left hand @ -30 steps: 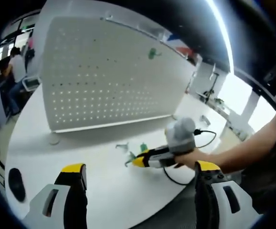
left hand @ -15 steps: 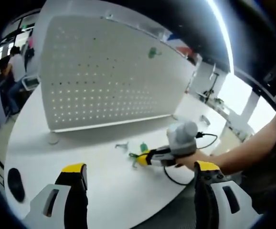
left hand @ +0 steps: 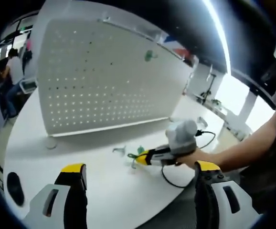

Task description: Insert the hook assembly into the mounting plate slot until the hook locks in place.

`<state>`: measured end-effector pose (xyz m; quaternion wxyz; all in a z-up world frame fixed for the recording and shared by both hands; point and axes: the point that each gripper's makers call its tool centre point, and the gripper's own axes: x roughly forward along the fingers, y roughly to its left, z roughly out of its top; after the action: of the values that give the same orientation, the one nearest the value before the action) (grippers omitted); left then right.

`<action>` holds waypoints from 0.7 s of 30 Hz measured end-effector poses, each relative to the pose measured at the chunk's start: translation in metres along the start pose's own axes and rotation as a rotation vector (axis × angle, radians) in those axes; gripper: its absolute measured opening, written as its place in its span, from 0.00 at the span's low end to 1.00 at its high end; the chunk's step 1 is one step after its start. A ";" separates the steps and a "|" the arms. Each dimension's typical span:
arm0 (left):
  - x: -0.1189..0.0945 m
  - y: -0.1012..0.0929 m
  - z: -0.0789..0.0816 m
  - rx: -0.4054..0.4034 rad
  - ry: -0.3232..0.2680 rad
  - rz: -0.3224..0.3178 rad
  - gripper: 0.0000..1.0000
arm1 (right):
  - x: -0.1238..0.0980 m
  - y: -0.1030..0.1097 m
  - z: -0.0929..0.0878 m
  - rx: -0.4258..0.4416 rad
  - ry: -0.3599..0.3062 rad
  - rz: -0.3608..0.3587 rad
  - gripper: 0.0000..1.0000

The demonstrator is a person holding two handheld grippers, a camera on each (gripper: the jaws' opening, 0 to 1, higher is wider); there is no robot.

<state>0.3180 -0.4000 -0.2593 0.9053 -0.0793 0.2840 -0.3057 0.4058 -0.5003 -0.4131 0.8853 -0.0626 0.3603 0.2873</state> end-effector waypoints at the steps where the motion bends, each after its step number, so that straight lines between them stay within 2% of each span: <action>1: 0.000 0.001 -0.001 -0.003 0.002 0.002 0.95 | -0.002 0.000 0.001 0.007 0.000 0.003 0.01; 7: -0.004 -0.003 0.000 0.002 -0.010 -0.001 0.95 | -0.016 0.001 0.019 -0.042 -0.030 0.022 0.01; 9: -0.006 -0.004 0.001 0.011 -0.016 -0.002 0.95 | -0.023 0.001 0.030 -0.048 -0.046 0.034 0.01; 12: -0.007 0.000 0.000 0.016 -0.010 0.000 0.95 | -0.033 0.001 0.048 -0.107 -0.077 0.051 0.01; 17: -0.009 0.006 -0.002 0.037 0.012 -0.005 0.94 | -0.050 0.008 0.068 -0.240 -0.058 0.110 0.01; 18: -0.009 0.006 -0.002 0.044 0.017 -0.014 0.93 | -0.056 0.011 0.076 -0.276 -0.075 0.127 0.00; 21: -0.009 0.002 -0.003 0.060 0.036 -0.054 0.87 | -0.070 0.020 0.085 -0.274 -0.063 0.182 0.00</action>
<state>0.3119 -0.3927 -0.2582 0.8935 -0.0543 0.2886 -0.3396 0.4057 -0.4892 -0.3015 0.8495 -0.1407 0.2941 0.4148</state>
